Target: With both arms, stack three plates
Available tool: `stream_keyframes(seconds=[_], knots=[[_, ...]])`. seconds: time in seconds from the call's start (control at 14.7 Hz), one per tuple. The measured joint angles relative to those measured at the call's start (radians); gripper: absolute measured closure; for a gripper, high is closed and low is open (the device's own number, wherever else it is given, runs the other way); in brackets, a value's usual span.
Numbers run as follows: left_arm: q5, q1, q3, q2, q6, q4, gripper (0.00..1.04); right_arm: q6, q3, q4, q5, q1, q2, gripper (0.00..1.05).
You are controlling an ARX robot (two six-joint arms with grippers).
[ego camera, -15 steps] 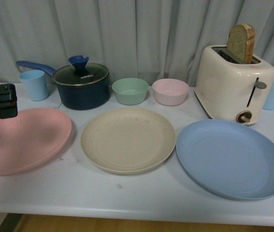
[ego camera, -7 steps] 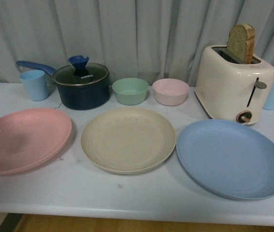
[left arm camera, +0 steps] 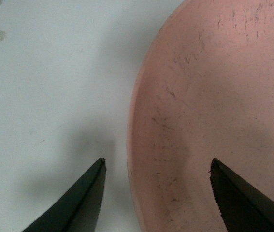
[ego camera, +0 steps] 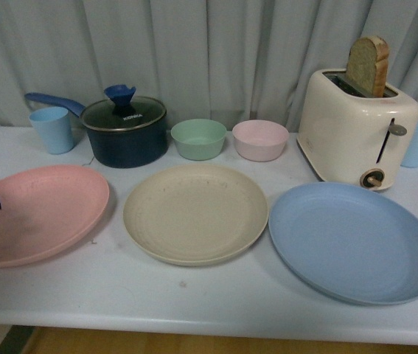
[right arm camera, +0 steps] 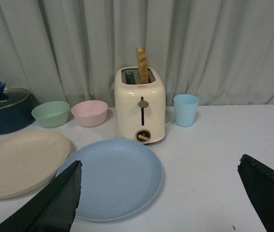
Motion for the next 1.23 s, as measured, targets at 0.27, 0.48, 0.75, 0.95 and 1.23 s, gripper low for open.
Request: stream_keyframes(seconds=[0.27,0.48,0.75,0.95,1.23], knots=[[-0.065,0.005,0.001,0.0,0.013,-0.013,0.8,0.0,0.0,0.0,0.0,0.0,0.0,0.06],[-0.074,0.031,0.003,-0.05,0.014,-0.032,1.02,0.0,0.0,0.0,0.0,0.0,0.0,0.06],[-0.082,0.096,0.009,-0.242,0.1,-0.155,1.02,0.0,0.0,0.0,0.0,0.0,0.0,0.06],[-0.054,-0.039,0.002,-0.423,0.109,-0.173,1.02,0.0,0.0,0.0,0.0,0.0,0.0,0.06],[-0.049,-0.343,-0.023,-0.369,0.04,-0.15,1.02,0.0,0.0,0.0,0.0,0.0,0.0,0.06]])
